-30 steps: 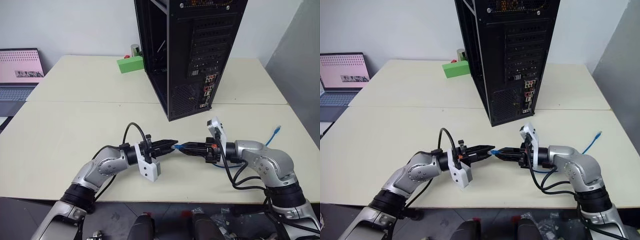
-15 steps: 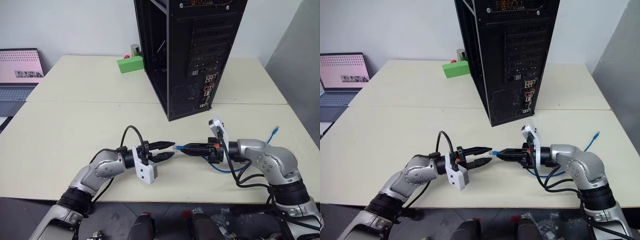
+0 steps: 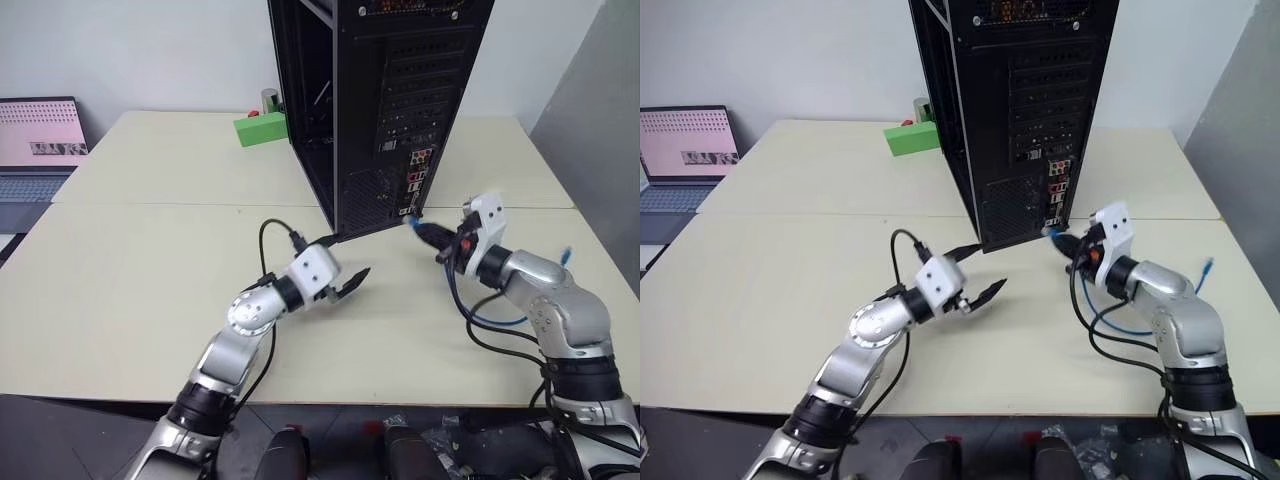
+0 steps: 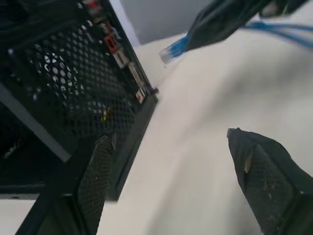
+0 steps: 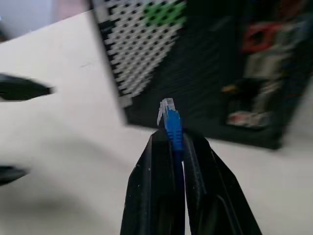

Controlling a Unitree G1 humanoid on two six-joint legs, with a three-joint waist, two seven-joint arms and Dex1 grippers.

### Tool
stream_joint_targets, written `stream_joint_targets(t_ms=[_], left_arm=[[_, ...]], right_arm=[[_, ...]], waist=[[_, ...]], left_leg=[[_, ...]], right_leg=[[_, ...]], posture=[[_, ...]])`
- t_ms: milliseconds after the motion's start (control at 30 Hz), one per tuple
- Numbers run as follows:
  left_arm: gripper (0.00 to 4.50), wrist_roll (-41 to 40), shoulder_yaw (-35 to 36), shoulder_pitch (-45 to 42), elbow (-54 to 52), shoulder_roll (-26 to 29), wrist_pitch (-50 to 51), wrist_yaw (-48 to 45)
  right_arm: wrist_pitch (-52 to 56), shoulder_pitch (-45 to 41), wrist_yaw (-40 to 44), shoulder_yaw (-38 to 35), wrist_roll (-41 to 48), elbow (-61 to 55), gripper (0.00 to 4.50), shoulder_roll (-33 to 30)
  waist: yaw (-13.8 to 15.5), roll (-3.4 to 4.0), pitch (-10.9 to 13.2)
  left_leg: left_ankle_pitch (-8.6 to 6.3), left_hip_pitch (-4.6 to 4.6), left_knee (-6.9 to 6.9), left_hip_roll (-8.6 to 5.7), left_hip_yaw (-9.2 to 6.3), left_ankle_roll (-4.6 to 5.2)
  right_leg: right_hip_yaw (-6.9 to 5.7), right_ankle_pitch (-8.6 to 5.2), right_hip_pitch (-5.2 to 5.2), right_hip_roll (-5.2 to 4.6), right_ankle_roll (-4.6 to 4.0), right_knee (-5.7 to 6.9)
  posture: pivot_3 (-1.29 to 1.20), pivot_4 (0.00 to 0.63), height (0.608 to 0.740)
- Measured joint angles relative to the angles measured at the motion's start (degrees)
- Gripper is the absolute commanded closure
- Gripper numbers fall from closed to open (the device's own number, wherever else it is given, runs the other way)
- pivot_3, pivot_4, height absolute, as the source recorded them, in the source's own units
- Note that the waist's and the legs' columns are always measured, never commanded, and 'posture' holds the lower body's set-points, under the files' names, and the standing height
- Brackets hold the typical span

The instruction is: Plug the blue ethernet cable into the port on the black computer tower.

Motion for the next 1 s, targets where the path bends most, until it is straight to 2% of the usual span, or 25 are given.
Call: stream_joint_targets(t_ms=[167, 267, 500, 1000], left_arm=[[0.67, 0.32, 0.95, -1.95, -1.47, -6.04, 11.51, 6.08], [0.67, 3.04, 0.8, -4.48, -1.07, -8.11, 13.68, 9.87], [0.67, 2.83, 1.55, -6.98, -0.85, -13.04, 17.83, 12.9], [0.67, 2.8, 2.53, -8.08, -0.87, -14.13, 20.18, 13.67]], right_arm=[[-3.87, -2.32, -6.39, -0.66, -4.36, 4.19, 4.5, 2.63], [-4.1, -5.22, -8.35, -1.41, -4.61, 6.39, 4.5, 3.82], [-1.78, -9.21, -10.59, -2.16, -4.06, 7.73, 4.5, 6.41], [8.13, -11.92, -13.93, -4.03, -1.63, 7.95, 4.5, 9.01]], waist=[[0.01, 0.0, 0.0], [0.03, 0.0, 0.0], [0.07, 0.0, 0.0], [0.05, 0.0, 0.0]], left_leg=[[0.0, -0.01, 0.01, -0.01, 0.02, -0.01], [0.01, 0.0, 0.01, -0.02, 0.01, -0.01], [0.01, -0.02, 0.0, -0.02, 0.02, -0.01], [0.01, -0.02, 0.0, -0.02, 0.03, -0.01]], right_leg=[[0.03, 0.0, 0.0, -0.01, -0.01, 0.0], [0.03, 0.01, 0.0, -0.01, -0.01, 0.01], [0.04, 0.01, 0.0, -0.02, -0.01, -0.02], [0.05, 0.01, -0.01, -0.02, -0.01, -0.01]], posture=[[0.0, 0.15, 0.74], [0.0, 0.15, 0.74], [0.0, 0.15, 0.74], [0.0, 0.15, 0.74]])
